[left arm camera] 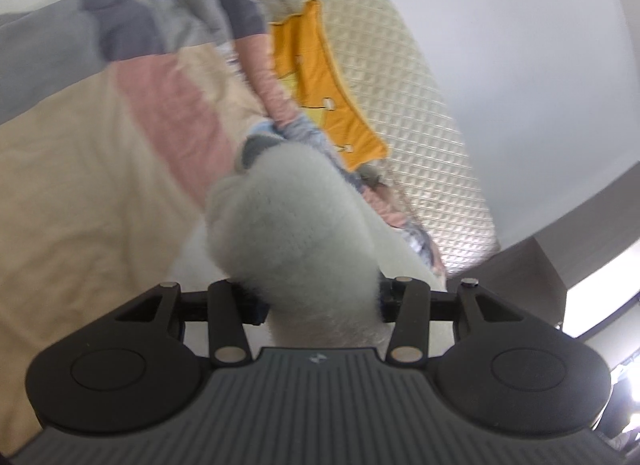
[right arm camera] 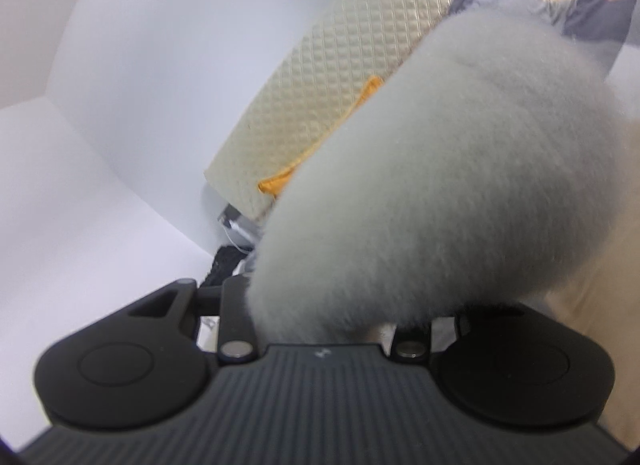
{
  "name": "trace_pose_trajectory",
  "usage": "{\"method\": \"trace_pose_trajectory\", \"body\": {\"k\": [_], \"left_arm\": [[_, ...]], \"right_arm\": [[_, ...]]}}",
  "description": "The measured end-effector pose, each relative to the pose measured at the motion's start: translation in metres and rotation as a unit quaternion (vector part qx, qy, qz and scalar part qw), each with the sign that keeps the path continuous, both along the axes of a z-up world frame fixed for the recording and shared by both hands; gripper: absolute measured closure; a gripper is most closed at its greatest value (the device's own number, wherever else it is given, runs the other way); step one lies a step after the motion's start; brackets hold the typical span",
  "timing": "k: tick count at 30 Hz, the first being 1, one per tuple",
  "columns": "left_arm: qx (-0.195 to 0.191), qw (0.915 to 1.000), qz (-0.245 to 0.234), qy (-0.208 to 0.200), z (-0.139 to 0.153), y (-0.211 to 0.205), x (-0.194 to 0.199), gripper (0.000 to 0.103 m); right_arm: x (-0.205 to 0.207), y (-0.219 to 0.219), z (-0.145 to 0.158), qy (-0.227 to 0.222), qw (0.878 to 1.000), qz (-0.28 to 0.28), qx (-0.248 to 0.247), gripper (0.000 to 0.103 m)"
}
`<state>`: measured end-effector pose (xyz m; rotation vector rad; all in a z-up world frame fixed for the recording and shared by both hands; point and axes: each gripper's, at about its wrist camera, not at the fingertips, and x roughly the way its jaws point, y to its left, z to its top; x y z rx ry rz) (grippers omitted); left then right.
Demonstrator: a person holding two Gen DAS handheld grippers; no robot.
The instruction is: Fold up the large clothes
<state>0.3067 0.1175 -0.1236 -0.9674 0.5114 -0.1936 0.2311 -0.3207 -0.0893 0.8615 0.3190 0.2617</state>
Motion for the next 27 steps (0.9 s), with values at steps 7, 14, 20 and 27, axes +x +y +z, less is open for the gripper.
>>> {"method": "trace_pose_trajectory", "body": {"k": [7, 14, 20, 27], "left_arm": [[-0.001, 0.9990, -0.035, -0.026, 0.045, -0.057, 0.048, 0.053], [-0.004, 0.9966, -0.078, -0.027, 0.067, -0.127, 0.105, 0.053], [0.005, 0.9933, -0.114, -0.014, 0.058, -0.200, 0.157, 0.053], [0.028, 0.9869, -0.159, 0.000, 0.021, -0.288, 0.223, 0.052]], "right_arm": [[0.020, -0.048, 0.038, -0.034, 0.999, -0.025, -0.008, 0.059], [0.041, -0.104, 0.057, -0.046, 0.997, -0.059, -0.018, 0.059], [0.064, -0.159, 0.052, -0.034, 0.995, -0.089, -0.024, 0.059], [0.084, -0.233, 0.008, -0.016, 0.992, -0.125, -0.003, 0.059]]}}
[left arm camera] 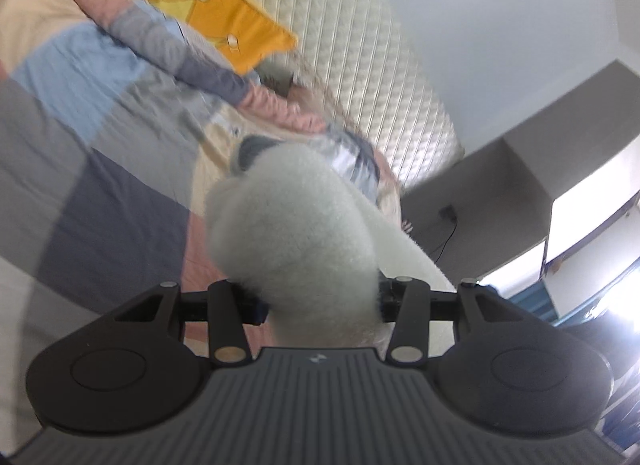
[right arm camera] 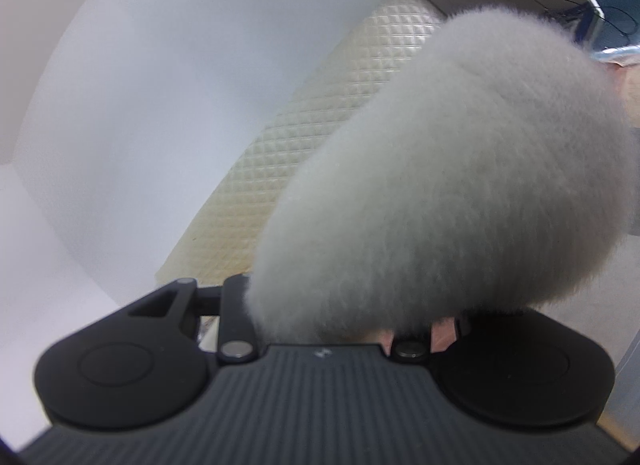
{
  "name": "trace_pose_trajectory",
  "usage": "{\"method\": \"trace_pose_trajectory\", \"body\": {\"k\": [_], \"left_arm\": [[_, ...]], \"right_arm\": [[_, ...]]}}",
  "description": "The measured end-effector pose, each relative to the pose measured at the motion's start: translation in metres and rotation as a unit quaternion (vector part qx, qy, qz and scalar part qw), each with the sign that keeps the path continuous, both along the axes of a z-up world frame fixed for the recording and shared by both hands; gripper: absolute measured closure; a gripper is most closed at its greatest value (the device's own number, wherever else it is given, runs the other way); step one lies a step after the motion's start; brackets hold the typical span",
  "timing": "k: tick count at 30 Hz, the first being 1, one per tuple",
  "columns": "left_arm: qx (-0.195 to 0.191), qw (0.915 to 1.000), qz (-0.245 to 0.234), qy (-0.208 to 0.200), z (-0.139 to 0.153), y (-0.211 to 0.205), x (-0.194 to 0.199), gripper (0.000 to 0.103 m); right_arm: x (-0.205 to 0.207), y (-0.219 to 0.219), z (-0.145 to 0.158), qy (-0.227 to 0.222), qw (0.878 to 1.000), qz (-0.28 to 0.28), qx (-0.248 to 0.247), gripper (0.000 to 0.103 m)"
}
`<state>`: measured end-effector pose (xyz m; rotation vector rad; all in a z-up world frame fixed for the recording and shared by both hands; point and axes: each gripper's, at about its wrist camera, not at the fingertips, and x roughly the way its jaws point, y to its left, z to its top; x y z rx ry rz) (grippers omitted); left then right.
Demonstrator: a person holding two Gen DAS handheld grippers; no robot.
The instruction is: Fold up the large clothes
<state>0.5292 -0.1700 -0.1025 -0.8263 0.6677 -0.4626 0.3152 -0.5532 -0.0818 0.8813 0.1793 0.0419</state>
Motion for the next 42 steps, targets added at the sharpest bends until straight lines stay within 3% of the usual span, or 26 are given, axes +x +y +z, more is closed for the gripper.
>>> {"method": "trace_pose_trajectory", "body": {"k": [4, 11, 15, 18, 32, 36, 39, 42], "left_arm": [[0.008, 0.9999, -0.012, 0.006, -0.041, -0.042, 0.037, 0.052], [0.026, 0.9983, -0.043, 0.031, -0.129, -0.079, 0.063, 0.052], [0.041, 0.9976, -0.055, -0.009, -0.145, -0.086, 0.059, 0.052], [0.049, 0.9975, -0.051, -0.012, -0.152, -0.087, 0.052, 0.051], [0.048, 0.9979, -0.043, 0.007, -0.173, -0.077, 0.028, 0.043], [0.039, 0.9976, -0.050, 0.027, -0.172, -0.067, 0.016, 0.038], [0.051, 0.9970, -0.050, 0.029, -0.164, -0.055, -0.006, 0.037], [0.087, 0.9947, -0.053, 0.016, -0.150, -0.041, -0.033, 0.037]], "right_arm": [[0.015, -0.035, -0.037, 0.025, 0.999, -0.019, 0.017, 0.059], [0.022, -0.068, -0.123, 0.078, 0.993, -0.057, 0.069, 0.059], [0.017, -0.076, -0.159, 0.086, 0.989, -0.069, 0.095, 0.059], [0.021, -0.087, -0.177, 0.077, 0.988, -0.070, 0.115, 0.059], [-0.015, -0.056, -0.189, 0.071, 0.987, -0.069, 0.124, 0.056], [-0.019, -0.053, -0.184, 0.091, 0.984, -0.082, 0.128, 0.050], [-0.036, -0.046, -0.175, 0.111, 0.980, -0.102, 0.129, 0.050], [-0.060, -0.036, -0.160, 0.127, 0.979, -0.121, 0.102, 0.050]]}}
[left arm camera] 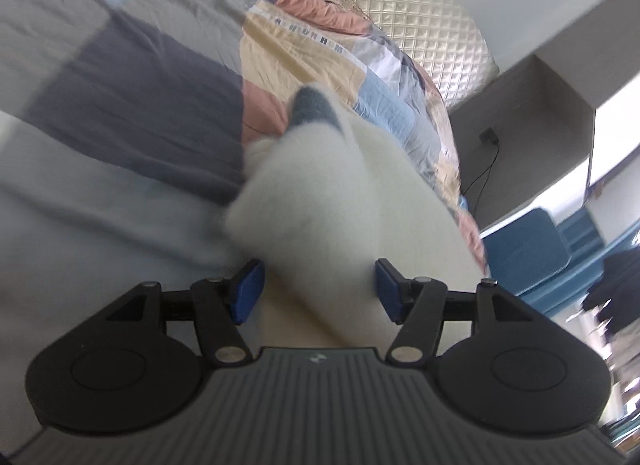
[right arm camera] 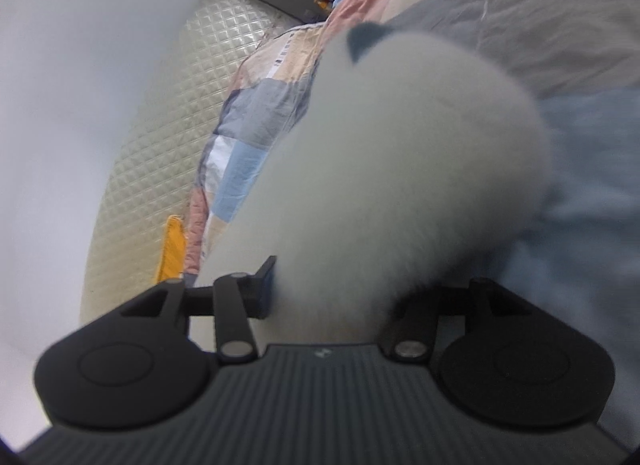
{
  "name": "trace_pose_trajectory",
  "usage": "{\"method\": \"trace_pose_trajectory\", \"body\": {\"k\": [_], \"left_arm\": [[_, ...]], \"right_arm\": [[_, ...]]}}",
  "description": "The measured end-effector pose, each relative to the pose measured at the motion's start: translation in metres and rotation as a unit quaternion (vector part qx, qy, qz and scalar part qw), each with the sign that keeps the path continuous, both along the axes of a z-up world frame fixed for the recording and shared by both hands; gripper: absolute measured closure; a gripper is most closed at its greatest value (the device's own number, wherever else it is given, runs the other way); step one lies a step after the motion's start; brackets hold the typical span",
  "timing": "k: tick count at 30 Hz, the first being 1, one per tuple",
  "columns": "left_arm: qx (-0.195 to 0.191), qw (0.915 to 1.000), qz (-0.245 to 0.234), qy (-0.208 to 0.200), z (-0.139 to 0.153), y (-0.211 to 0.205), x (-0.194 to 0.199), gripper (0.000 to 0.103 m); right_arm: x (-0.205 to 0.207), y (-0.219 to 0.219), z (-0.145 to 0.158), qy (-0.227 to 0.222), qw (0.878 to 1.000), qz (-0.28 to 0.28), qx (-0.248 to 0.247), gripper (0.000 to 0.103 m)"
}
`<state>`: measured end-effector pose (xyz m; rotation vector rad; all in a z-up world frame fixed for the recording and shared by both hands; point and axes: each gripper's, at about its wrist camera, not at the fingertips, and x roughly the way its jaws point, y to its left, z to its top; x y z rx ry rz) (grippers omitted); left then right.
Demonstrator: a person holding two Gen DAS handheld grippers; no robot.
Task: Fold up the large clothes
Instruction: 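Open both grippers and release the folded sweater onto the quilt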
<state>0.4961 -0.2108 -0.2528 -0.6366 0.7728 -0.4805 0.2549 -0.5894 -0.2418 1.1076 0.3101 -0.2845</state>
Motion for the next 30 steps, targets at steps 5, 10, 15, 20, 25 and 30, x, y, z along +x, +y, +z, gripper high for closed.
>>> {"method": "trace_pose_trajectory", "body": {"k": [5, 10, 15, 20, 25, 30], "left_arm": [[0.056, 0.9977, -0.008, -0.037, 0.051, 0.019, -0.041, 0.037], [0.094, 0.9911, -0.024, -0.092, 0.132, 0.031, -0.084, 0.038], [0.116, 0.9827, -0.036, -0.140, 0.214, 0.047, -0.133, 0.038], [0.151, 0.9678, -0.035, -0.198, 0.280, 0.063, -0.195, 0.038], [0.176, 0.9526, -0.051, -0.243, 0.315, 0.080, -0.258, 0.038], [0.215, 0.9335, -0.065, -0.279, 0.324, 0.088, -0.316, 0.037]], "right_arm": [[-0.040, 0.011, 0.044, -0.001, 0.999, -0.012, -0.051, 0.051], [-0.071, 0.028, 0.119, -0.039, 0.991, -0.013, -0.126, 0.051], [-0.109, 0.061, 0.202, -0.076, 0.973, 0.006, -0.217, 0.051], [-0.152, 0.101, 0.259, -0.082, 0.954, 0.024, -0.286, 0.051], [-0.190, 0.137, 0.287, -0.078, 0.936, 0.051, -0.340, 0.051], [-0.221, 0.174, 0.295, -0.069, 0.915, 0.070, -0.391, 0.050]]}}
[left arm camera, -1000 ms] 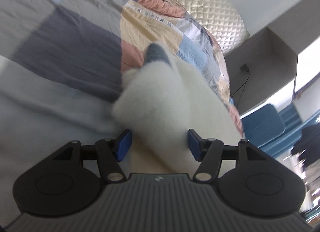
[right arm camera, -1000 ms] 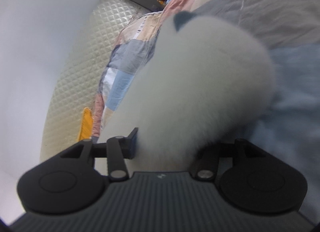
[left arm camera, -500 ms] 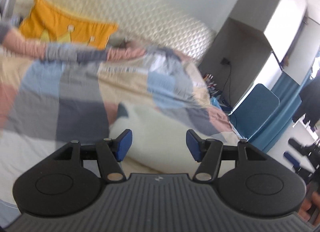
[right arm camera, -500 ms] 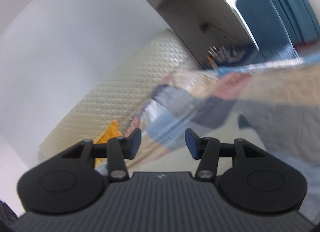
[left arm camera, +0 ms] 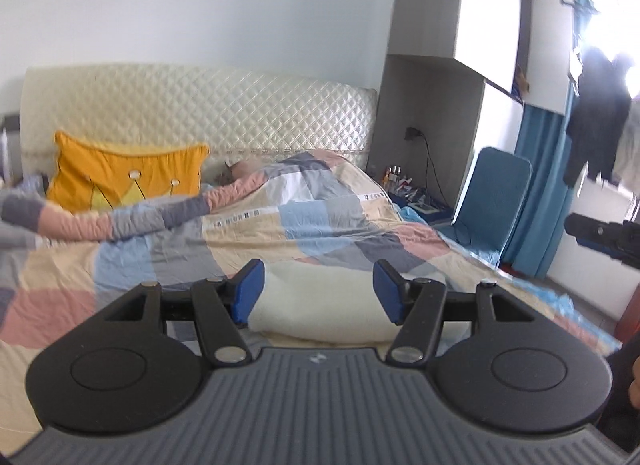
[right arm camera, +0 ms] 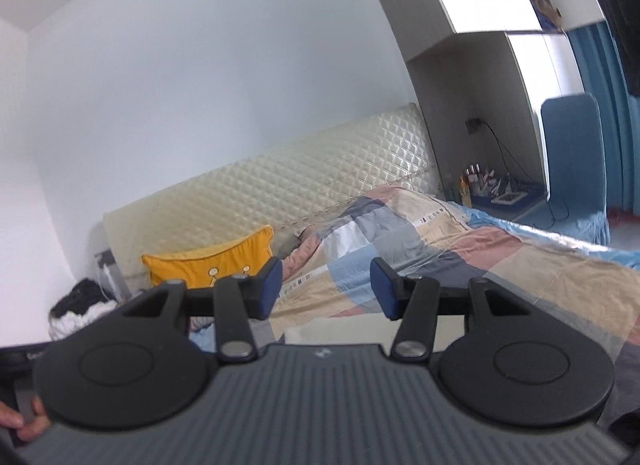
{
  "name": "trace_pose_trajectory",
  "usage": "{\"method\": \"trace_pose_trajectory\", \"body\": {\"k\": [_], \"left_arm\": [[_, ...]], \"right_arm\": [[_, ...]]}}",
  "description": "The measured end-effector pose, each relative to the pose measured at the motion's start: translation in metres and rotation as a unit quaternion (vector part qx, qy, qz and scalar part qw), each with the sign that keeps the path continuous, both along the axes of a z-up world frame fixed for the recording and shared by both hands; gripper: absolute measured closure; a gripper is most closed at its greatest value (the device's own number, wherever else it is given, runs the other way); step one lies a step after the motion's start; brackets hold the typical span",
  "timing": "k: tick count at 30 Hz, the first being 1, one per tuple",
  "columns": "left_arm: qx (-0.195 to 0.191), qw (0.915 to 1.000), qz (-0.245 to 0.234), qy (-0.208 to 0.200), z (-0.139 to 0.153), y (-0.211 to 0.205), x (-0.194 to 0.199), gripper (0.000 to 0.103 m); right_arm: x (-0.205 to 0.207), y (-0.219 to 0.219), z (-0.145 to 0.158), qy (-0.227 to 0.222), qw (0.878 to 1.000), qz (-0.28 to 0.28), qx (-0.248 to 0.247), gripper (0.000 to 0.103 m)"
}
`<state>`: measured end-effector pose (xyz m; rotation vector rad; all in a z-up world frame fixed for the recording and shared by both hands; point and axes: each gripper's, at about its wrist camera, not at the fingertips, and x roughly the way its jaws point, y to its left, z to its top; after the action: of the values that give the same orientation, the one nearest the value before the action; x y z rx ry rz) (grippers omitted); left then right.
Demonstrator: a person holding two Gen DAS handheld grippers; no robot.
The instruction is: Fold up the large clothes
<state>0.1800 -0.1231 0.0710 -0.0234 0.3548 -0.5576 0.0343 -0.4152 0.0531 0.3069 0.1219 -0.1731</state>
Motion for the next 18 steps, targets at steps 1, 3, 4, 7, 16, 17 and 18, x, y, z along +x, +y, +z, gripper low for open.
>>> {"method": "trace_pose_trajectory", "body": {"k": [1, 3, 4, 7, 16, 17, 18], "left_arm": [[0.006, 1.0000, 0.001, -0.004, -0.001, 0.002, -0.009, 0.037], [0.013, 0.9999, -0.001, -0.008, -0.006, 0.006, -0.022, 0.037], [0.018, 0.9998, -0.005, -0.005, -0.010, 0.008, -0.027, 0.037], [0.030, 0.9995, -0.004, -0.005, -0.026, 0.014, -0.037, 0.037], [0.047, 0.9989, 0.002, -0.008, -0.067, 0.023, -0.053, 0.037], [0.044, 0.9990, 0.000, -0.003, -0.070, 0.024, -0.055, 0.037], [0.039, 0.9992, -0.001, 0.001, -0.073, 0.025, -0.053, 0.037]], "right_arm": [[-0.006, 0.007, -0.002, 0.002, 1.000, 0.002, -0.007, 0.050], [-0.015, 0.017, -0.011, 0.012, 1.000, 0.006, -0.012, 0.050], [-0.020, 0.021, -0.017, 0.017, 1.000, 0.007, -0.013, 0.050], [-0.033, 0.036, -0.031, 0.030, 0.999, 0.003, -0.027, 0.050], [-0.045, 0.060, -0.068, 0.079, 0.997, 0.007, -0.016, 0.050], [-0.046, 0.062, -0.071, 0.082, 0.996, 0.003, -0.017, 0.050], [-0.046, 0.063, -0.074, 0.085, 0.996, -0.001, -0.019, 0.050]]}}
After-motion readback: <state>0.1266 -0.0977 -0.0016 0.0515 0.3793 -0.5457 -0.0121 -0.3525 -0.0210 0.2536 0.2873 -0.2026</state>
